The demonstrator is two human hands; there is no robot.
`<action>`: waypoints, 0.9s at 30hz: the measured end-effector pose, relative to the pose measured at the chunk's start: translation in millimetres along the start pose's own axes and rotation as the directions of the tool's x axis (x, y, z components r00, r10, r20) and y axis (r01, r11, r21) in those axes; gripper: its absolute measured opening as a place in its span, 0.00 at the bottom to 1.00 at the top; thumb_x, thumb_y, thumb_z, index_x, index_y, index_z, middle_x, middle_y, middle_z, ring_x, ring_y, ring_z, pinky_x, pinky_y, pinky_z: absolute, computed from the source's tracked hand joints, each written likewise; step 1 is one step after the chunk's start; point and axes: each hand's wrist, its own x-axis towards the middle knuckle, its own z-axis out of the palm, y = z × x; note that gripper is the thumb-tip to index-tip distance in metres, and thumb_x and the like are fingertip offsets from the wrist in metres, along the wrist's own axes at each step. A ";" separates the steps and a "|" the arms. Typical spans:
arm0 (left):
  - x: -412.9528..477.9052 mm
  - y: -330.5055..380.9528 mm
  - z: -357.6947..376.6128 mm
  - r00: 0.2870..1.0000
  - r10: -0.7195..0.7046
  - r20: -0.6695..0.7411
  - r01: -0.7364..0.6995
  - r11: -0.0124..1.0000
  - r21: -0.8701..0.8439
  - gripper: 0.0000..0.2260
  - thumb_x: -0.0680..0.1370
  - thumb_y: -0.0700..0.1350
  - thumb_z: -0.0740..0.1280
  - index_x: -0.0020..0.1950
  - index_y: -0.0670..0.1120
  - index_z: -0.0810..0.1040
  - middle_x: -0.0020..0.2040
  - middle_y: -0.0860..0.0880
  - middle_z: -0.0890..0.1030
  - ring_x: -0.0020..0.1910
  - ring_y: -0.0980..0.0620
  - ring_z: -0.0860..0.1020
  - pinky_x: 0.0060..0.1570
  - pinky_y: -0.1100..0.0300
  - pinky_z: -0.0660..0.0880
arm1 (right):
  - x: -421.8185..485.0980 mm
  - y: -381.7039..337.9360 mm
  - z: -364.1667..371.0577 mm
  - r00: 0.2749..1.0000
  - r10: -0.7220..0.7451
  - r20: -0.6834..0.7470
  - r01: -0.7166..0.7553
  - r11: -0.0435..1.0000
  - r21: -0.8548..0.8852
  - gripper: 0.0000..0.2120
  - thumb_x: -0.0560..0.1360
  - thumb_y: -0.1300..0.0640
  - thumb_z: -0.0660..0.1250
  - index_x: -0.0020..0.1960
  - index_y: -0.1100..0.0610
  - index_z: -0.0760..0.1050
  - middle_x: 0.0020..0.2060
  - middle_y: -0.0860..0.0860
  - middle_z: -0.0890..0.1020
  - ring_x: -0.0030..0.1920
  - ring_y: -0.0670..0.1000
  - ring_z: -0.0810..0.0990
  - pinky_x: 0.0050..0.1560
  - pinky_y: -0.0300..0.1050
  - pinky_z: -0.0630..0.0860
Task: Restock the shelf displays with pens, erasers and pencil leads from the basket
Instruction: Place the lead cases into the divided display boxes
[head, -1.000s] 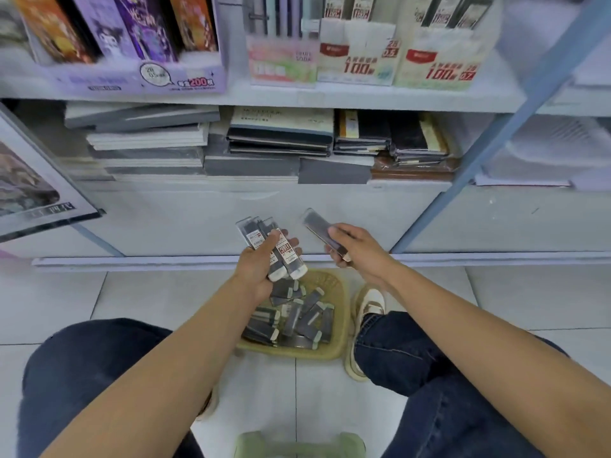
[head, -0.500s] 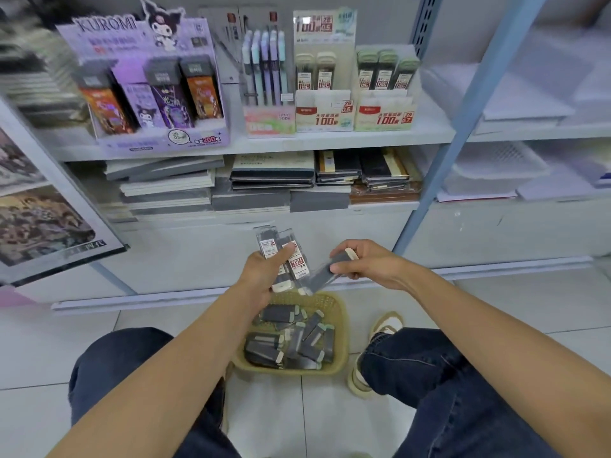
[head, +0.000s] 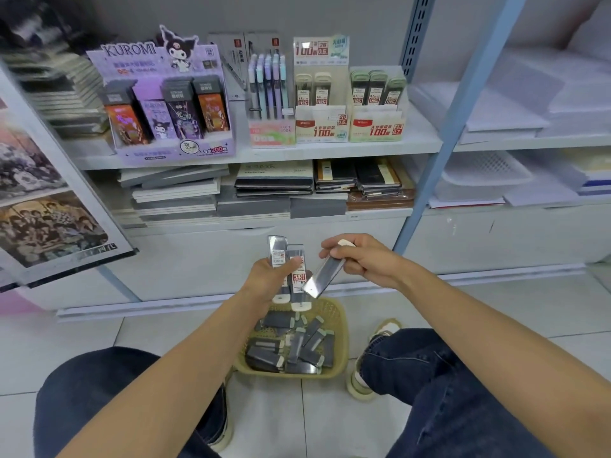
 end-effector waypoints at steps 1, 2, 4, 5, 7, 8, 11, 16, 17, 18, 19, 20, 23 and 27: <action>-0.6 0.7 -0.5 1.000 -0.007 -0.020 0.007 1.000 -0.016 0.06 0.78 0.45 0.69 0.48 0.43 0.81 0.42 0.47 0.85 0.40 0.51 0.83 0.39 0.61 0.78 | -0.2 -1.1 0.6 1.000 -0.008 0.002 0.008 0.999 0.035 0.09 0.78 0.69 0.61 0.55 0.63 0.77 0.48 0.59 0.81 0.25 0.44 0.62 0.25 0.32 0.62; -0.7 1.4 -1.2 0.999 -0.020 -0.043 0.018 0.999 -0.039 0.07 0.78 0.45 0.68 0.50 0.41 0.81 0.44 0.45 0.85 0.41 0.49 0.83 0.40 0.59 0.79 | -0.8 -2.5 0.0 1.000 -0.011 0.017 0.010 0.997 0.077 0.09 0.78 0.70 0.61 0.54 0.63 0.76 0.48 0.59 0.81 0.26 0.44 0.64 0.26 0.33 0.65; -1.0 2.4 -3.3 0.996 -0.039 -0.077 0.030 0.993 -0.110 0.08 0.79 0.43 0.68 0.54 0.40 0.79 0.45 0.44 0.83 0.40 0.48 0.82 0.37 0.59 0.79 | -2.8 -4.2 -2.6 0.997 -0.004 0.079 -0.009 0.987 0.160 0.11 0.76 0.72 0.62 0.55 0.62 0.74 0.51 0.59 0.81 0.30 0.46 0.70 0.32 0.35 0.73; -1.7 2.7 -4.4 0.995 -0.043 -0.090 0.029 0.989 -0.145 0.07 0.79 0.43 0.67 0.54 0.40 0.79 0.45 0.44 0.83 0.39 0.48 0.82 0.35 0.60 0.79 | -3.9 -3.8 -3.4 0.994 -0.006 0.109 -0.014 0.984 0.176 0.13 0.75 0.73 0.63 0.57 0.61 0.73 0.53 0.59 0.81 0.33 0.47 0.73 0.37 0.37 0.76; -2.7 2.7 -6.9 0.992 -0.058 -0.115 0.036 0.982 -0.187 0.06 0.79 0.42 0.67 0.52 0.41 0.78 0.45 0.44 0.82 0.39 0.48 0.81 0.37 0.58 0.79 | -5.4 -1.3 -2.8 0.990 -0.043 0.131 0.022 0.988 0.156 0.16 0.75 0.72 0.64 0.61 0.62 0.71 0.56 0.60 0.80 0.39 0.50 0.79 0.44 0.40 0.78; -3.4 2.6 -7.7 0.990 -0.072 -0.125 0.045 0.977 -0.209 0.04 0.79 0.42 0.68 0.50 0.41 0.78 0.46 0.43 0.82 0.40 0.46 0.81 0.41 0.54 0.80 | -5.6 0.1 -1.5 0.990 -0.069 0.122 0.051 0.988 0.147 0.17 0.75 0.72 0.65 0.61 0.62 0.71 0.57 0.60 0.80 0.41 0.52 0.82 0.45 0.41 0.79; -6.1 3.4 -9.5 0.983 -0.111 -0.145 0.068 0.959 -0.276 0.04 0.78 0.42 0.68 0.48 0.42 0.78 0.46 0.42 0.82 0.42 0.44 0.81 0.50 0.47 0.78 | -6.0 1.4 5.1 0.990 -0.132 0.046 0.127 0.987 0.099 0.15 0.75 0.67 0.67 0.61 0.62 0.73 0.56 0.65 0.80 0.45 0.56 0.85 0.44 0.40 0.81; -10.4 6.9 -11.2 0.978 -0.129 -0.161 0.070 0.941 -0.332 0.04 0.78 0.43 0.69 0.48 0.42 0.78 0.47 0.42 0.83 0.42 0.43 0.82 0.48 0.47 0.80 | -8.3 5.1 14.4 0.962 -0.243 -0.127 0.238 0.970 -0.051 0.08 0.74 0.63 0.70 0.53 0.61 0.78 0.42 0.60 0.84 0.33 0.55 0.85 0.33 0.40 0.81; -10.9 7.3 -11.0 0.978 -0.123 -0.171 0.063 0.945 -0.322 0.05 0.78 0.43 0.69 0.49 0.42 0.79 0.48 0.42 0.83 0.44 0.42 0.82 0.50 0.46 0.79 | -9.0 5.6 16.4 0.959 -0.256 -0.124 0.252 0.966 -0.047 0.09 0.74 0.64 0.70 0.54 0.61 0.77 0.39 0.59 0.84 0.34 0.55 0.85 0.34 0.41 0.81; -11.3 7.7 -10.7 0.976 -0.117 -0.183 0.056 0.950 -0.307 0.06 0.77 0.44 0.70 0.50 0.42 0.79 0.49 0.42 0.83 0.47 0.41 0.81 0.52 0.44 0.79 | -9.6 5.2 18.3 0.957 -0.269 -0.112 0.266 0.963 -0.041 0.09 0.74 0.65 0.70 0.54 0.61 0.77 0.38 0.57 0.83 0.34 0.55 0.85 0.35 0.41 0.81; -11.7 7.9 -10.7 0.975 -0.110 -0.192 0.050 0.955 -0.292 0.07 0.77 0.44 0.70 0.51 0.43 0.79 0.50 0.42 0.83 0.49 0.41 0.81 0.54 0.43 0.79 | -10.9 3.7 19.7 0.955 -0.280 -0.101 0.278 0.960 -0.040 0.10 0.74 0.65 0.69 0.55 0.61 0.77 0.38 0.57 0.83 0.35 0.56 0.85 0.36 0.41 0.81; -12.3 8.0 -10.9 0.974 -0.108 -0.198 0.048 0.958 -0.284 0.08 0.77 0.45 0.71 0.52 0.42 0.79 0.50 0.42 0.83 0.49 0.41 0.81 0.54 0.43 0.79 | -12.5 1.0 20.5 0.951 -0.294 -0.096 0.291 0.956 -0.044 0.10 0.75 0.66 0.68 0.56 0.60 0.77 0.39 0.57 0.83 0.37 0.56 0.85 0.37 0.41 0.82; -12.3 7.7 -13.0 0.968 -0.125 -0.216 0.056 0.953 -0.299 0.06 0.77 0.45 0.71 0.48 0.42 0.79 0.42 0.44 0.84 0.38 0.47 0.83 0.37 0.53 0.82 | -17.8 -8.5 22.4 0.932 -0.356 -0.068 0.346 0.930 -0.127 0.11 0.77 0.66 0.66 0.59 0.61 0.77 0.48 0.58 0.82 0.43 0.58 0.85 0.44 0.43 0.82; -14.3 11.1 -12.6 0.956 -0.169 -0.240 0.064 0.918 -0.392 0.06 0.77 0.44 0.70 0.44 0.43 0.78 0.39 0.45 0.83 0.32 0.49 0.82 0.25 0.60 0.78 | -23.8 -8.7 33.3 0.930 -0.366 0.029 0.358 0.890 -0.283 0.15 0.74 0.68 0.69 0.61 0.64 0.78 0.53 0.57 0.83 0.52 0.52 0.84 0.55 0.39 0.78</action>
